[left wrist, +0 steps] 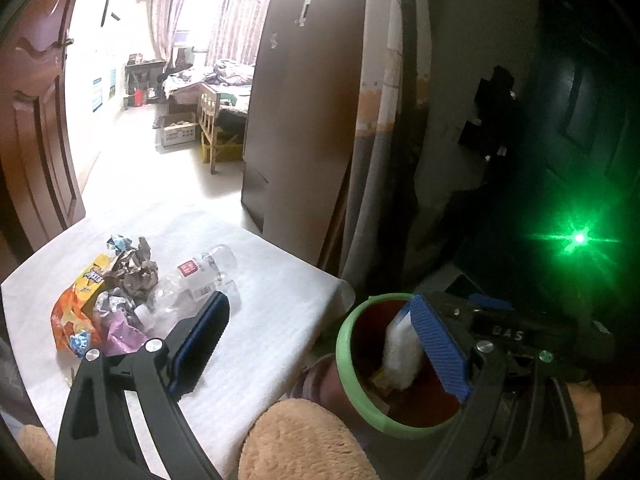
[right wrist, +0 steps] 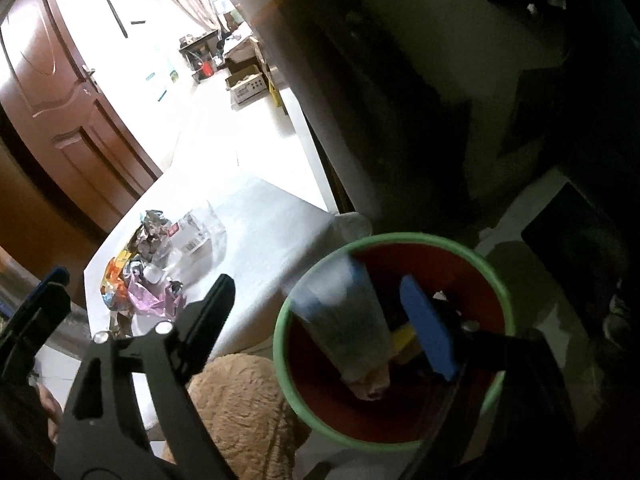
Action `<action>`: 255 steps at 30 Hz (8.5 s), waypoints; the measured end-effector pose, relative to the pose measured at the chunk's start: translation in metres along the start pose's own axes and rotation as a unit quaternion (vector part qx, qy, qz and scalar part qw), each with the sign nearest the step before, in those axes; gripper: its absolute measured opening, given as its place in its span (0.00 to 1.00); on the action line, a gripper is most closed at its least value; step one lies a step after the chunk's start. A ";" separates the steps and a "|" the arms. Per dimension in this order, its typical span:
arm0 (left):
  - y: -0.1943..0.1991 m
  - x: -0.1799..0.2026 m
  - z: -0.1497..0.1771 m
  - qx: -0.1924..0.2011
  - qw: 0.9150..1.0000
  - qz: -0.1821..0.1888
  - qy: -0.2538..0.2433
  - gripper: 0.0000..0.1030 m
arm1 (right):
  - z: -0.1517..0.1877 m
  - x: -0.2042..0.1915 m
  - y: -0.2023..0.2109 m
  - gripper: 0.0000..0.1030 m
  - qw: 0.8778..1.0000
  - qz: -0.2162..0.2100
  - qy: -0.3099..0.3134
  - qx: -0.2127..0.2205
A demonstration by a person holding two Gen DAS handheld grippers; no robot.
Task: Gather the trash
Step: 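Carry the milk carton and yellow wrapper to the green bin and open both tools, then move both open tools back over the table, then grasp the clear water bottle with the right tool while the left grasps the orange chip bag, then carry the bottle and chip bag over the green bin and open both tools, then move both open tools back over the table, then grasp the dark brown box with the left tool while the right grasps crumpled paper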
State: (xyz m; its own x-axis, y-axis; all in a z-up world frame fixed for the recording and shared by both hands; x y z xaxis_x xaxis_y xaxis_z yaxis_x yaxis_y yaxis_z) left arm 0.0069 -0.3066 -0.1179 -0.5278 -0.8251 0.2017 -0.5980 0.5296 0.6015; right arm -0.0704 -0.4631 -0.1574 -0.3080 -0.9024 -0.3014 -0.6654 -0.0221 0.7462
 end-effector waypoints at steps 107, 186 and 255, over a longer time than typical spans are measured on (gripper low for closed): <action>0.105 -0.200 -0.041 0.113 0.973 -0.161 0.120 0.31 | -0.033 -0.234 0.007 0.63 0.965 -0.215 0.120 0.087; 0.045 -0.101 -0.022 0.090 0.986 -0.125 0.059 0.82 | -0.032 -0.114 0.014 0.88 0.986 -0.119 0.102 0.062; 0.033 -0.306 0.082 -0.053 0.970 -0.158 0.176 0.35 | 0.012 -0.325 -0.240 0.89 0.978 -0.081 0.138 -0.131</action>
State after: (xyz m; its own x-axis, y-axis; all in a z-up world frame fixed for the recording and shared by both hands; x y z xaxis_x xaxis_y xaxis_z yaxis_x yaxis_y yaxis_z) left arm 0.0989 -0.0199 -0.2232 -0.0781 -0.9688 0.2351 -0.6215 0.2317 0.7483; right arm 0.1817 -0.1592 -0.2453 0.0067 -0.9588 -0.2839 -0.4822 -0.2518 0.8391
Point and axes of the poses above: each gripper's, at about its wrist camera, not at the fingertips, and y roughly against the way its jaws point, x to its right, z to its underside, the point moved 10 cm from there along -y, roughly the way its jaws point, and after that the axes turned 2 degrees about -z, right-handed, at the moved point
